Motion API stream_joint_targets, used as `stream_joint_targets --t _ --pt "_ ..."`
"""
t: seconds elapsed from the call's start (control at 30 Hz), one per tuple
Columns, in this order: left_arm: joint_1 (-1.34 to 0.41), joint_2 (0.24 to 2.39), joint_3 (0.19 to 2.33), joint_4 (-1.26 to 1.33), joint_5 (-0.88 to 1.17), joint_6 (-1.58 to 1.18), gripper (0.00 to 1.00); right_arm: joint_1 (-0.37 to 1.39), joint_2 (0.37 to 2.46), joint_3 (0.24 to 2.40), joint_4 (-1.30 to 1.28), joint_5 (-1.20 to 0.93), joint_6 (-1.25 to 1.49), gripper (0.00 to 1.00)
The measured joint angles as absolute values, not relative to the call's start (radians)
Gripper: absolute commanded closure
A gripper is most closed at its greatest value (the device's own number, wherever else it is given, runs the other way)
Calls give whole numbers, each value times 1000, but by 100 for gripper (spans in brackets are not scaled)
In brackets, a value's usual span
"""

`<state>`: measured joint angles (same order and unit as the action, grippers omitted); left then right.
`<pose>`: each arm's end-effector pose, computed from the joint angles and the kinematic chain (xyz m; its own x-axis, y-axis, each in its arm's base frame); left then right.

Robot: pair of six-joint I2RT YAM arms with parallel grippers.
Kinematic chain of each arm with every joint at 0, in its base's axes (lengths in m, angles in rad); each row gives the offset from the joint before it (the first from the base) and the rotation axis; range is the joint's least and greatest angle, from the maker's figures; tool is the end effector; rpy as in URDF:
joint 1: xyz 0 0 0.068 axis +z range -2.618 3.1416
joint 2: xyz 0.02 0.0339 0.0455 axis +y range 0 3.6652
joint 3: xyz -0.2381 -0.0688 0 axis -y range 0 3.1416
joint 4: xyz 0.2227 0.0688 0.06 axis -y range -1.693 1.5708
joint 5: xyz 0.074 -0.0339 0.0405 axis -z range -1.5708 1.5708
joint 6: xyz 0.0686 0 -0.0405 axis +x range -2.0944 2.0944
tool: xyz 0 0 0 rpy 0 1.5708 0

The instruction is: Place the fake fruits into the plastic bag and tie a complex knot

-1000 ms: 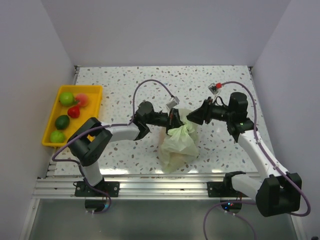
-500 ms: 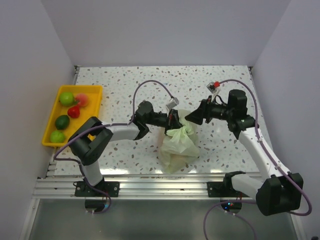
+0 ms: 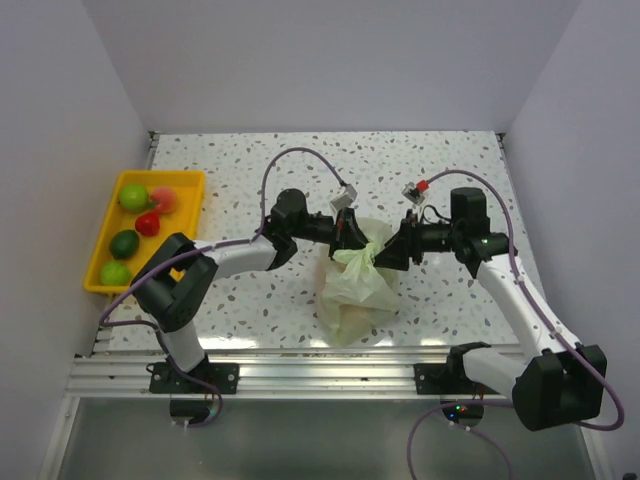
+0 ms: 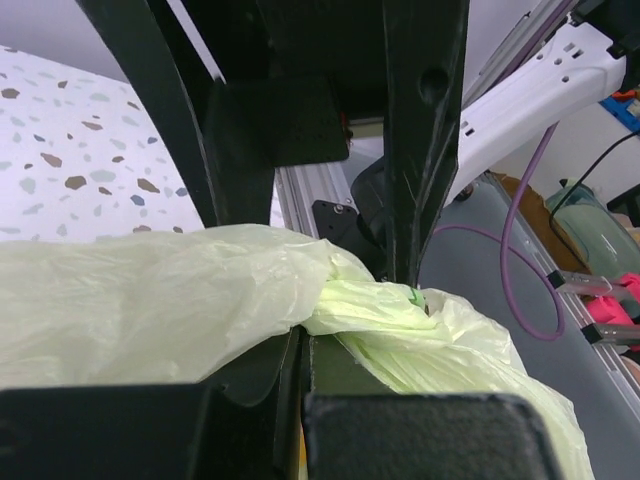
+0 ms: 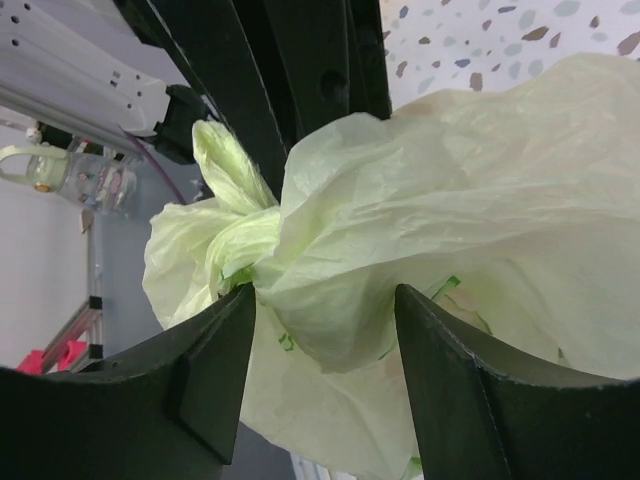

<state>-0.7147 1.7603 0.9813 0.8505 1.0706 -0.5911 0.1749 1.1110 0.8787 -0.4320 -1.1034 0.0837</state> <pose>0.2416 -0.2893 0.2412 -0.4988 0.0789 -0.8631 0.8400 -0.2016 -0.5038 0.2133 0.0999 0.2693 -0.6694 -0.0800 -0.7386 -0.7171 0.3292 0.6143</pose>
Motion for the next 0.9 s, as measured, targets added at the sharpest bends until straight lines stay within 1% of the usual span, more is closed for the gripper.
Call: stream_joint_targets --t 0.1,0.17,0.23,0.27,0.3,0.33,0.43,0.53,0.63,0.67,0.8,0.9 --pt "-709 1760 1003 854 1069 -603 100 186 1111 859 -426 -1119 100 37" --pt "-707 1761 1024 862 1067 -618 100 191 1111 857 -401 -1119 125 61" --pt "-707 1763 1047 869 1066 -627 100 194 1111 856 -357 -1115 163 74" --pt "-707 1763 1055 871 1067 -630 100 194 1110 856 -337 -1108 181 74" --pt "-707 1763 1059 873 1065 -634 100 194 1110 857 -321 -1101 196 73" --pt "-707 1763 1060 873 1062 -635 100 194 1110 858 -310 -1091 204 68" --pt "-699 1763 1056 871 1061 -634 100 197 1124 885 -306 -1063 213 66" --pt "-698 1763 1036 873 1059 -633 100 197 1137 926 -305 -1045 213 59" --pt "-698 1760 994 873 1062 -633 100 196 1141 943 -305 -1037 208 46" --pt "-698 1760 978 872 1064 -633 100 196 1141 945 -307 -1036 201 43" --pt "-699 1759 943 871 1073 -635 100 196 1134 949 -356 -1029 149 35" --pt "-701 1760 938 879 1079 -644 100 192 1111 953 -435 -1009 89 35"
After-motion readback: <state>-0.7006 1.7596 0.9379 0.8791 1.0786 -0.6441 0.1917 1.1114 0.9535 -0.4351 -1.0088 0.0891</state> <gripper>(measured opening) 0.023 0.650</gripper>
